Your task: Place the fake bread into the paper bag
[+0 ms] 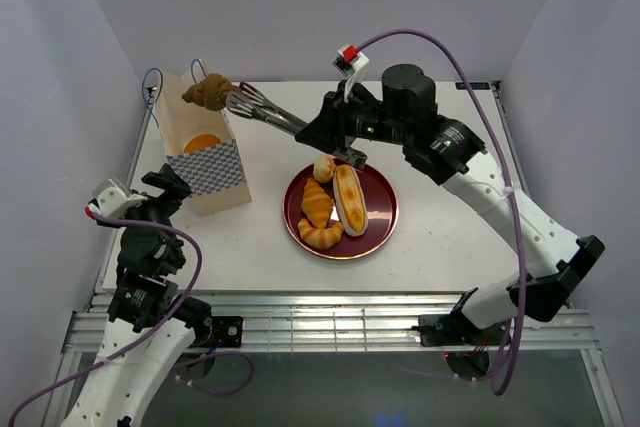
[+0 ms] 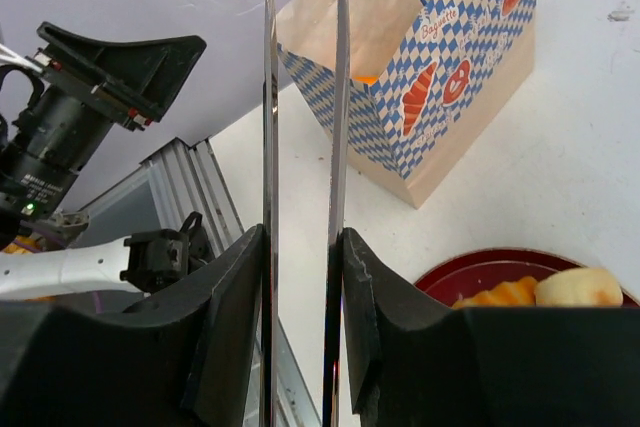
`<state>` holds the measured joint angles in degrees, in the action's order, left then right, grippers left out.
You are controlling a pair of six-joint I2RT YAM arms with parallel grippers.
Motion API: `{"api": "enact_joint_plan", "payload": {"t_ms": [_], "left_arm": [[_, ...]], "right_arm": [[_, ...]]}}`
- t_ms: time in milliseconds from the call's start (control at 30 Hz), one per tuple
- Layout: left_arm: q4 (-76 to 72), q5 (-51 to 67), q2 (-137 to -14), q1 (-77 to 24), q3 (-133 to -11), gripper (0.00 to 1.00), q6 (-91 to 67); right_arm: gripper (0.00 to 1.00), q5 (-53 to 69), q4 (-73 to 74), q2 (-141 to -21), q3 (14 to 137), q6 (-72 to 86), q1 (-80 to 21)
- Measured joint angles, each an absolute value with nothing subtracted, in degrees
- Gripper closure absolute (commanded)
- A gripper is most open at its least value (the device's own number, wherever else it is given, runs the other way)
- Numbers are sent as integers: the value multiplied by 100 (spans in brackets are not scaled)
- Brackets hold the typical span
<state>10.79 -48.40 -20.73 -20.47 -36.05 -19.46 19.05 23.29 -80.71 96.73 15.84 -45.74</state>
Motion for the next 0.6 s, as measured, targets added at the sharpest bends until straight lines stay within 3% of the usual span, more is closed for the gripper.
{"api": "enact_joint_plan", "payload": {"t_ms": [267, 400, 600], "left_arm": [[1090, -4906, -2132, -2047, -3605, 2, -2008], [1103, -4871, -2215, -2047, -3605, 2, -2005], [1118, -4768, -2268, -2047, -3605, 2, -2003]], "right_arm": [[74, 2185, 1900, -9290, 10106, 1590, -4571], [58, 2252, 1844, -9627, 10206, 1605, -4571], [52, 2324, 1817, -9778, 10235, 1629, -4571]]}}
